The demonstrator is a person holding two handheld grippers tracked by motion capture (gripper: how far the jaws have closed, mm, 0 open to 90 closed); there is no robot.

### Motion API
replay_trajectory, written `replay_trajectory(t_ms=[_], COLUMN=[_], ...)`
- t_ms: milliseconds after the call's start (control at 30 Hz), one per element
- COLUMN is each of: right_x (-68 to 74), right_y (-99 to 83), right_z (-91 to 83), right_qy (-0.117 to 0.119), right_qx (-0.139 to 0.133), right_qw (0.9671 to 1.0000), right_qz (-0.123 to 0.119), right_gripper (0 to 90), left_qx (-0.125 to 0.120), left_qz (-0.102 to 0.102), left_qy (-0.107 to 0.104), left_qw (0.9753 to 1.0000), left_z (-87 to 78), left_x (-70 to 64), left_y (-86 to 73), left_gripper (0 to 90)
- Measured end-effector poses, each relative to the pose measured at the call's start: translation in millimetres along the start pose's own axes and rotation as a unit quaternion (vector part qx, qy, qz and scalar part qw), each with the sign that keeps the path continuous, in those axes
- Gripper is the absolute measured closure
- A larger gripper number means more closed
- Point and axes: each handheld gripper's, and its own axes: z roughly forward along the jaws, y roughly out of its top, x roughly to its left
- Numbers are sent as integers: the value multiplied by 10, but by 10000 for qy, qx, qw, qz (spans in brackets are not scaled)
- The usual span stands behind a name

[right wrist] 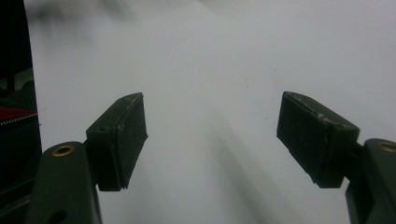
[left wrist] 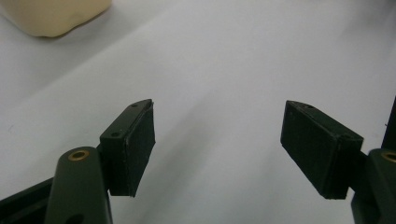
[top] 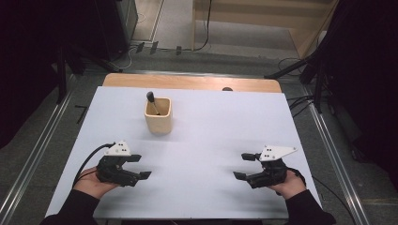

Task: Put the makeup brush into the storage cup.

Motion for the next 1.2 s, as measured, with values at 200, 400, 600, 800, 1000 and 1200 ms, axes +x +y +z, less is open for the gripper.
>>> replay_trajectory(t_ms=[200, 400, 600, 800, 1000, 1200], right_x=[-2, -2, -3, -2, -3, -3], right_y=[1, 4, 7, 7, 8, 8], right_z=[1, 5, 3, 3, 2, 3], right_qy=[2, 11, 4, 1, 5, 1], right_qx=[-2, 18, 10, 12, 8, 14], right_qw=[10000, 10000, 10000, 10000, 10000, 10000], right_qz=[6, 5, -1, 1, -8, -3], right_gripper=[253, 253, 253, 253, 253, 253], left_qx=[-50, -78, -56, -86, -91, -111], left_qz=[-29, -28, -41, -47, -53, -47], left_qy=[22, 72, 92, 100, 99, 137], left_qw=[10000, 9999, 9999, 9999, 9999, 9998], left_z=[-8, -15, -13, -22, -25, -38], left_x=[25, 39, 48, 55, 60, 60], left_y=[-13, -22, -26, -28, -32, -34], left_gripper=[269, 269, 269, 269, 270, 270])
